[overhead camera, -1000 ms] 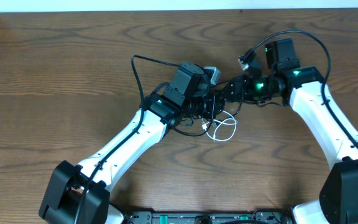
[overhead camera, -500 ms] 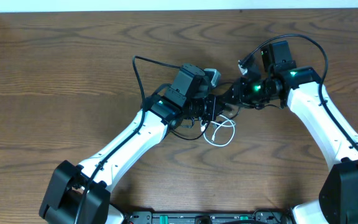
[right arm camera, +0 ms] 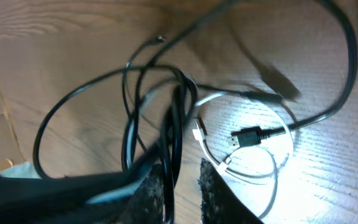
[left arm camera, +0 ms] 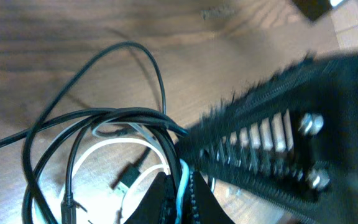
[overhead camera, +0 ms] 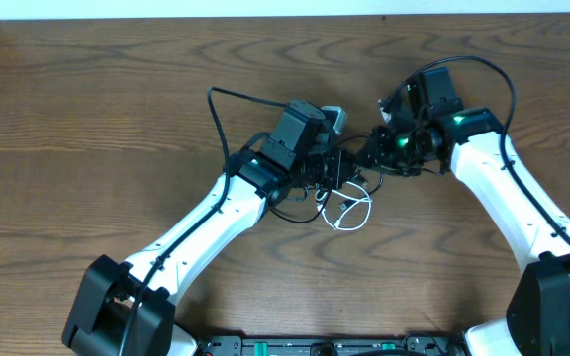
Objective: Untangle cables
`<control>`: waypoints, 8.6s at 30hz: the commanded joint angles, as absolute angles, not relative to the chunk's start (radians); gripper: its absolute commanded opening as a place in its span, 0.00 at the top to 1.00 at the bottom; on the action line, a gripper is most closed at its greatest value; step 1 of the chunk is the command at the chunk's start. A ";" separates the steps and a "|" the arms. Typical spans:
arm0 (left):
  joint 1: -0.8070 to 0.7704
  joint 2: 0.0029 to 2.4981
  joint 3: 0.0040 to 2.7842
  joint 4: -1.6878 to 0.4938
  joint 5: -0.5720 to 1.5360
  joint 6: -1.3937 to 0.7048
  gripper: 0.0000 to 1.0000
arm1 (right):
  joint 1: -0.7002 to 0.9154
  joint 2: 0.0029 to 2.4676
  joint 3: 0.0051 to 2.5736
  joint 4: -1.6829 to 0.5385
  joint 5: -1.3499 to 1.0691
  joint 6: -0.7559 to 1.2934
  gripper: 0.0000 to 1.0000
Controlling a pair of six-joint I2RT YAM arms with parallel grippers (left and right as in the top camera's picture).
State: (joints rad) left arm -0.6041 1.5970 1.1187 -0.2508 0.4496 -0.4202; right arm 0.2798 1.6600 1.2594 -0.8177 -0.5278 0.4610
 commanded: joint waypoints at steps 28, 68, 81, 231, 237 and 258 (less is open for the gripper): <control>-0.296 1.275 1.123 -0.337 0.459 -0.347 0.93 | 0.078 1.675 0.927 -0.567 -0.084 0.548 0.99; -0.534 1.499 1.123 -0.150 0.672 -0.477 0.14 | 0.133 1.299 0.997 -0.699 -0.294 0.344 0.99; -0.662 1.750 1.123 0.136 0.671 -0.770 0.15 | 0.133 1.309 0.997 -0.696 -0.294 0.344 0.99; -0.082 1.089 1.323 0.697 0.459 -1.126 0.93 | 0.483 1.734 0.992 0.065 -0.505 0.455 0.99; -0.006 1.084 1.323 0.398 0.477 -0.889 0.92 | 0.242 1.617 0.993 -0.318 -0.222 0.403 0.99; 0.089 1.218 1.322 -0.384 -0.012 -0.287 0.92 | -0.167 1.258 1.140 -0.458 -0.481 0.308 0.99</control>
